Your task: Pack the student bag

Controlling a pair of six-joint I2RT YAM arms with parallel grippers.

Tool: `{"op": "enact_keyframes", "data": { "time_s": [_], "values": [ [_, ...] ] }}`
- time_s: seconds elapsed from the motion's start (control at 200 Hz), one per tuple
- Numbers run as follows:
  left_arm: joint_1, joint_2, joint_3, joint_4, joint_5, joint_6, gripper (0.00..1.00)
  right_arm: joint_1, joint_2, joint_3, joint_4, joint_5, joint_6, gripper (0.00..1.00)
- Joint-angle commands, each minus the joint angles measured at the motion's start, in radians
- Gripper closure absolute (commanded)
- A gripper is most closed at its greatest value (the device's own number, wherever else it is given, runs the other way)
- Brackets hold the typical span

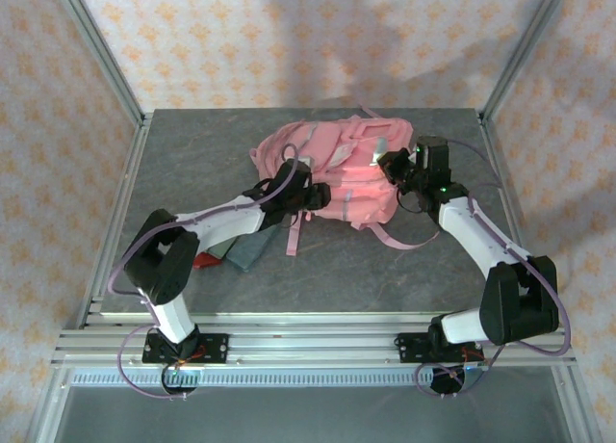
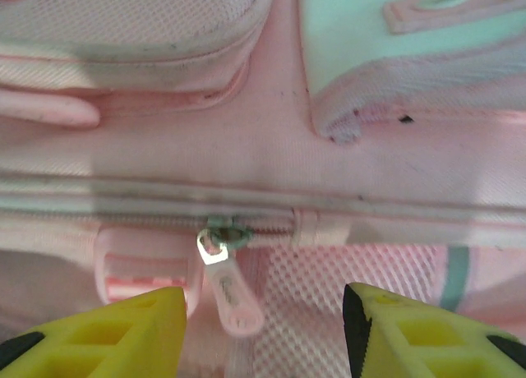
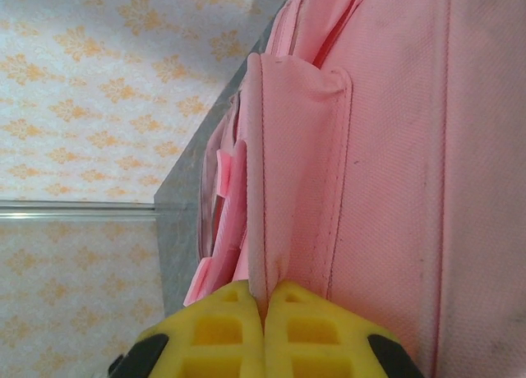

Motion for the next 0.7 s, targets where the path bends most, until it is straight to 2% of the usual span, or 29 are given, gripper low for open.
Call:
{"op": "enact_keyframes", "data": {
  "time_s": [0.0,0.06,0.095,0.115,0.14,0.315,0.395,0.696],
  "values": [
    [-0.005,0.056,0.06,-0.028,-0.065,-0.012,0.47,0.018,-0.063,0.018,0.182,-0.049,0.01,1.0],
    [-0.005,0.081,0.08,-0.034,-0.077,-0.013,0.51,0.018,-0.065,0.019,0.181,-0.05,0.01,1.0],
    [-0.005,0.094,0.089,-0.036,-0.084,-0.008,0.63,0.019,-0.066,0.02,0.181,-0.05,0.01,1.0],
    [-0.005,0.1,0.096,-0.038,-0.088,-0.005,0.73,0.019,-0.067,0.021,0.181,-0.05,0.01,1.0],
    [-0.005,0.108,0.103,-0.045,-0.095,-0.005,0.8,0.018,-0.068,0.021,0.181,-0.05,0.01,1.0],
    [-0.004,0.11,0.122,-0.07,-0.124,0.005,0.97,0.019,-0.067,0.026,0.173,-0.046,0.0,1.0],
    [-0.004,0.095,0.115,-0.07,-0.129,0.008,1.0,0.019,-0.063,0.024,0.175,-0.046,0.001,1.0],
    [0.013,0.05,0.068,-0.114,-0.152,0.087,1.0,0.006,-0.071,0.008,0.142,-0.002,-0.029,1.0]
  ]
}}
